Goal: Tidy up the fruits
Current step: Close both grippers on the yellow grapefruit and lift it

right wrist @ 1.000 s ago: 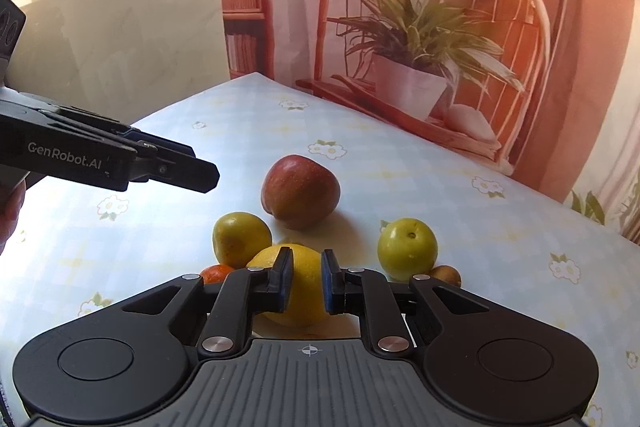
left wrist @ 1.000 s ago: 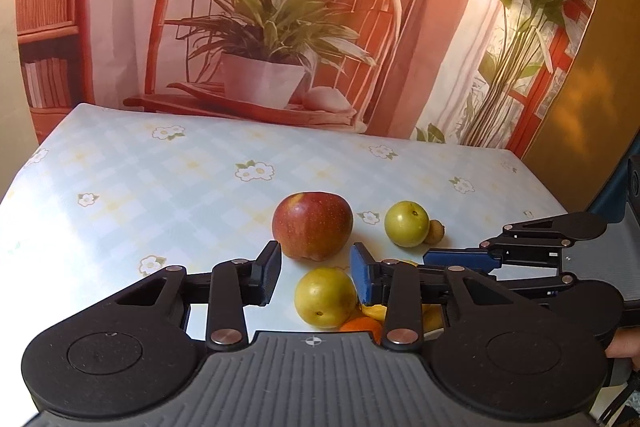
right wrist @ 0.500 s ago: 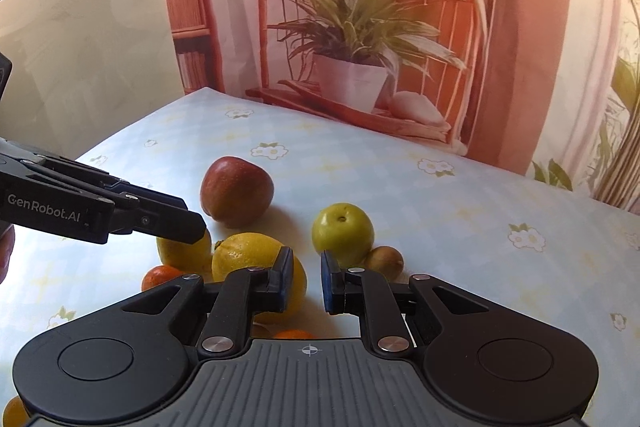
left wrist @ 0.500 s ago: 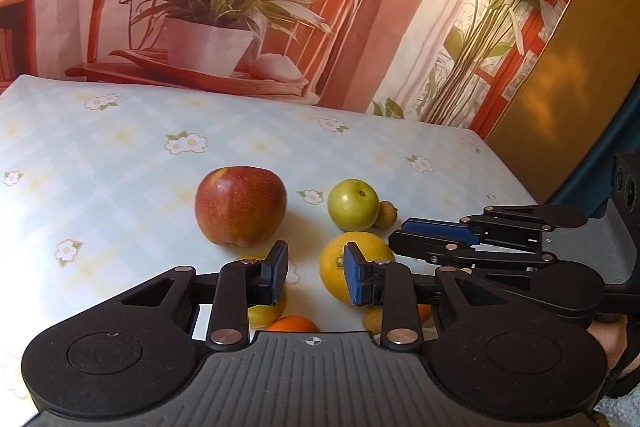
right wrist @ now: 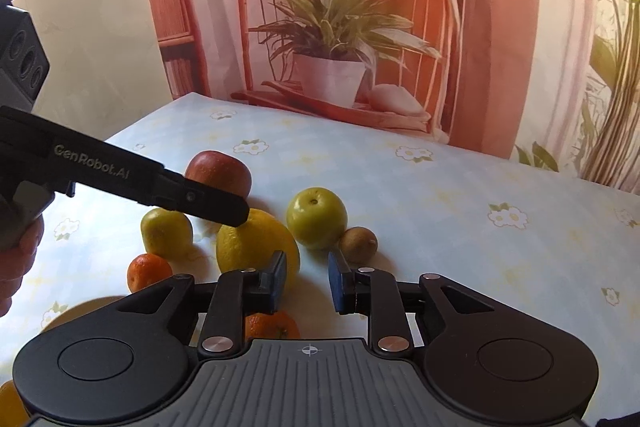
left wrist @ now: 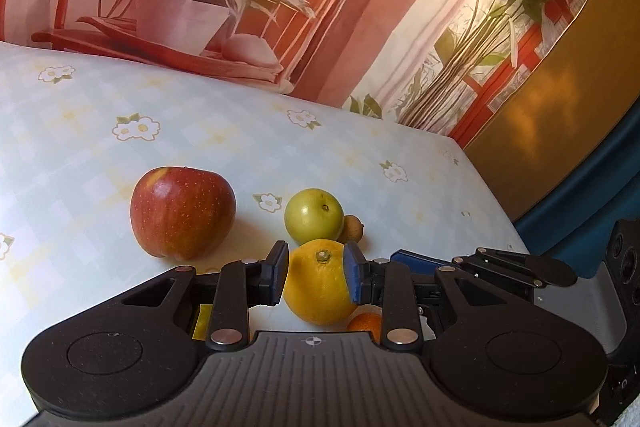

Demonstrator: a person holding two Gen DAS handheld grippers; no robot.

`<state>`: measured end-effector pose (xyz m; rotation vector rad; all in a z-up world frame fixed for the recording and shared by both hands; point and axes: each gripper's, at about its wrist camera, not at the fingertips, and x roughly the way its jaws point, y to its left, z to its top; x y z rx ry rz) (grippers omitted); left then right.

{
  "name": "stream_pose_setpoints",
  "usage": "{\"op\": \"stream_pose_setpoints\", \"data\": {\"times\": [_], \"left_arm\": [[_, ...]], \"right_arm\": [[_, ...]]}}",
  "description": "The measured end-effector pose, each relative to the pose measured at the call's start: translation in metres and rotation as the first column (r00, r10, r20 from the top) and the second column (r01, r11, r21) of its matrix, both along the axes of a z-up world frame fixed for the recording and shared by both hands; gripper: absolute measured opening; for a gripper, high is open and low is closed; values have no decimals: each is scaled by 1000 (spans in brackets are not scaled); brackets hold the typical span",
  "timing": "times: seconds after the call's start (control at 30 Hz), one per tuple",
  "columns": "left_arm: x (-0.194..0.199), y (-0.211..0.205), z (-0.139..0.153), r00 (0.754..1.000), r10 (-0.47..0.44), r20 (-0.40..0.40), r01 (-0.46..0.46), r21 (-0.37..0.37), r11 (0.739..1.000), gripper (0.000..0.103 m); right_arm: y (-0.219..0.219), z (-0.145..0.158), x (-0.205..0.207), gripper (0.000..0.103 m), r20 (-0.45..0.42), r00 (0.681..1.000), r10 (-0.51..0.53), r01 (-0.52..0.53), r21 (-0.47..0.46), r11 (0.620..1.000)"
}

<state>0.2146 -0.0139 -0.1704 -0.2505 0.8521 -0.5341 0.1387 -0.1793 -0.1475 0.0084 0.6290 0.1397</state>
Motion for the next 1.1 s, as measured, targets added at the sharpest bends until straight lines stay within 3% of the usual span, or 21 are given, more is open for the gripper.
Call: {"op": "stream_pose_setpoints", "data": {"times": [0.13, 0.23, 0.57, 1.1], "left_arm": [[2, -8, 1, 1000, 0, 12, 0, 14, 1000, 32], [2, -10, 1, 1000, 5, 17, -5, 14, 1000, 32], [5, -10, -1, 1000, 10, -7, -10, -18, 1000, 36], [4, -7, -1, 999, -15, -29, 14, -41, 999, 38]], "right_arm": [[4, -3, 0, 47, -25, 999, 30, -30, 0, 1000], [7, -9, 6, 50, -45, 998, 46, -46, -6, 999], [8, -20, 21, 46, -68, 995, 67, -63, 61, 996], [14, -15, 13, 44, -49, 997, 52, -49, 63, 997]]}}
